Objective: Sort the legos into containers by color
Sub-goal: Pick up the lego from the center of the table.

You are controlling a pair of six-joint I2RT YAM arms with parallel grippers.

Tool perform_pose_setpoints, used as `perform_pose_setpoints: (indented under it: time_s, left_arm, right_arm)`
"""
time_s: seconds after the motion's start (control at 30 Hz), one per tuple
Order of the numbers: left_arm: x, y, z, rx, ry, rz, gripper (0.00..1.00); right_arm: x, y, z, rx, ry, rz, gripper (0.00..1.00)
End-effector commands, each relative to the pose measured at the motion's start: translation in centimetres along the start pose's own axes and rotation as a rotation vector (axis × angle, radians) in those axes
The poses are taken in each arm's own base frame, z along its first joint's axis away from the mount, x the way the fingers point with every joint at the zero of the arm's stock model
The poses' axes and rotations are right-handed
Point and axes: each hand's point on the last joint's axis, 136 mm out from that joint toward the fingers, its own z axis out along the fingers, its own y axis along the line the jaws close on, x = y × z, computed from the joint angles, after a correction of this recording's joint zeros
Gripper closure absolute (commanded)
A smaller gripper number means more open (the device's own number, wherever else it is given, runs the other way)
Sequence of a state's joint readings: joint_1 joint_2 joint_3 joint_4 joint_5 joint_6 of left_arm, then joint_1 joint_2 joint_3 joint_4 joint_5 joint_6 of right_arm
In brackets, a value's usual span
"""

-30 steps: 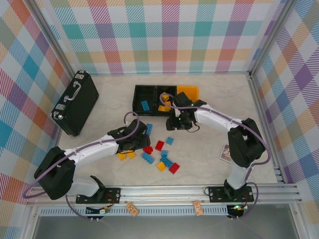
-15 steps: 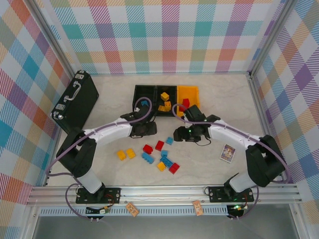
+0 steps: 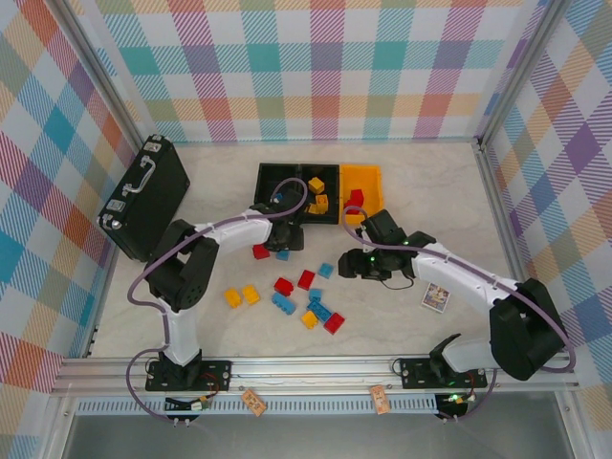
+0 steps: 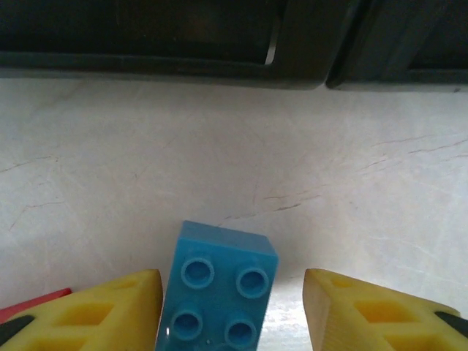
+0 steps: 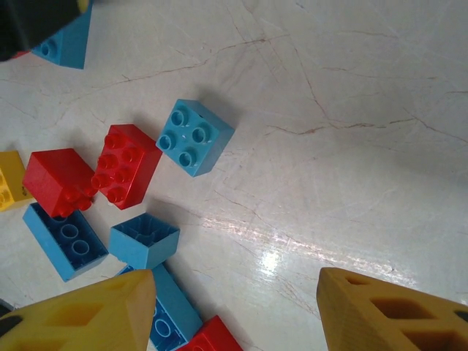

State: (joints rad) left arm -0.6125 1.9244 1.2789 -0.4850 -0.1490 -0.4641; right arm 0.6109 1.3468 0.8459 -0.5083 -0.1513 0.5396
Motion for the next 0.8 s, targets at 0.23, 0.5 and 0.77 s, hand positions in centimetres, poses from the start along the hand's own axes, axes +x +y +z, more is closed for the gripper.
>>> perform_pose_setpoints:
  time_s: [0.23,0.5,0.77]
  left_arm:
    - [1.0,0.5,1.0,-0.017,0.059,0.031,0.73]
    - [-0.5,0.1,-2.3,0.023,0.001,0.021,0.84]
    - [-3.5,0.7,-6.0,0.058,-0.057,-0.028,0.84]
  right_arm:
    - [-0.3,0.6,0.1,-0.024,-0.004,0.008,0.40]
    - [-1.4,2.7,-0.5,-0.113,-0.031,-0.012,0.40]
    - [-3.5,4.3,-1.3,-0.140,-0.078,-0.039,0.40]
